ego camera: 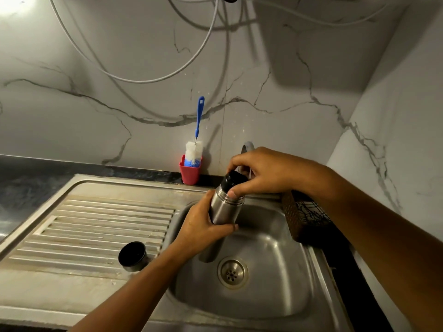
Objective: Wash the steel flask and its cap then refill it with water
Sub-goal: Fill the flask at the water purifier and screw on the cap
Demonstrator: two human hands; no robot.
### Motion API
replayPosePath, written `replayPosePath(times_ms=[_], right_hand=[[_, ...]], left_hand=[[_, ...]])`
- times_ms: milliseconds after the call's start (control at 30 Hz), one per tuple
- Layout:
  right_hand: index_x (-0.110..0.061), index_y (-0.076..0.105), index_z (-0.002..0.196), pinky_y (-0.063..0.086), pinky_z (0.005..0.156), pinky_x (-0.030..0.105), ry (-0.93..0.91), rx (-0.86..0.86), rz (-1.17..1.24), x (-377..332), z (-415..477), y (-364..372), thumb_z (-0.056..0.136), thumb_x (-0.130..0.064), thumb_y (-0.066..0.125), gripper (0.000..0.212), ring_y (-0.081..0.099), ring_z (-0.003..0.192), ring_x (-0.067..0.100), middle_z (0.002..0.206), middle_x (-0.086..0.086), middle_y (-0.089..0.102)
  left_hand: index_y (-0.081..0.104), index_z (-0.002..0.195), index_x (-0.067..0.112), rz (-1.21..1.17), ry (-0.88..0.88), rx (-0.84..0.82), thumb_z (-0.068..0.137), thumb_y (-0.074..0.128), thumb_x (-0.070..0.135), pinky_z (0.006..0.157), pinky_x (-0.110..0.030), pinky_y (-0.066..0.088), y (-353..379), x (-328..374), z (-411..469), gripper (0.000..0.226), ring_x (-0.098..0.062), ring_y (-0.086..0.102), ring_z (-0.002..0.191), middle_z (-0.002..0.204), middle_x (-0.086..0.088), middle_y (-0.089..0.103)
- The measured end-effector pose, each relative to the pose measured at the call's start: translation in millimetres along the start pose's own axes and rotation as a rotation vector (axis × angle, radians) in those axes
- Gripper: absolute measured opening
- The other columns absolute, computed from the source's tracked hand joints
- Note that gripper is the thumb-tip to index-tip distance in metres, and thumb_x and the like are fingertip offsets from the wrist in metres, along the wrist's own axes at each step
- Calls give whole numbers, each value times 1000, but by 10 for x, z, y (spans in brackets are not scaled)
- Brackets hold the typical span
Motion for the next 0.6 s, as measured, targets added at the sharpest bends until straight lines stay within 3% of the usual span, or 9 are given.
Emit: replayPosePath(times_ms=[100,167,233,333,400,467,600], right_hand=[[-28,55,95,40,60,26,80,86,-241,52,41,141,82,-81,56,55,42,72,0,97,2,63],[-29,52,91,40,61,29,124,113,-324,87,74,231,82,-89,42,61,47,77,9,126,17,61],[-33,54,100,46,67,31,106,118,-281,106,63,239,82,-89,44,59,54,91,17,142,18,54],[-40,52,138,54,96,37,-10,-14,87,74,22,128,87,-53,75,57,57,116,12,133,-5,60],[-41,56,138,50,105,38,-69,-83,135,56,12,71,87,-32,80,58,58,118,9,131,-10,61],[-42,61,129,53,102,38,-80,-54,103,75,40,67,86,-32,80,49,58,114,8,124,-12,64],[-37,62,120,56,89,35,-37,20,9,118,70,118,87,-53,74,39,55,110,12,110,-10,66]], left_hand=[[45,132,39,-1,5,-12,74,92,24,77,1,46,36,1,-9,77,19,58,101,110,22,62],[45,134,40,-9,6,-23,74,92,24,78,-1,47,51,14,0,79,17,59,102,111,22,62],[45,134,41,-11,13,-29,73,93,26,78,-3,49,62,13,14,79,13,60,104,113,21,63],[46,129,43,-7,2,-23,73,93,26,76,0,47,47,12,34,75,16,59,102,111,22,63],[47,129,41,-8,-3,-23,73,93,25,76,0,46,34,10,47,75,16,59,101,110,20,63],[47,130,39,-7,-7,-30,73,93,25,76,0,46,30,14,59,74,15,60,100,109,19,64],[43,124,51,-15,-31,-38,74,93,24,73,0,47,56,5,62,75,19,59,98,109,22,62]])
Point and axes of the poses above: each hand's wrist, its own z-axis towards the middle knuckle, its own y-axis out of the palm, x = y × z, the point moved 2 cm from there along z, towards the middle knuckle
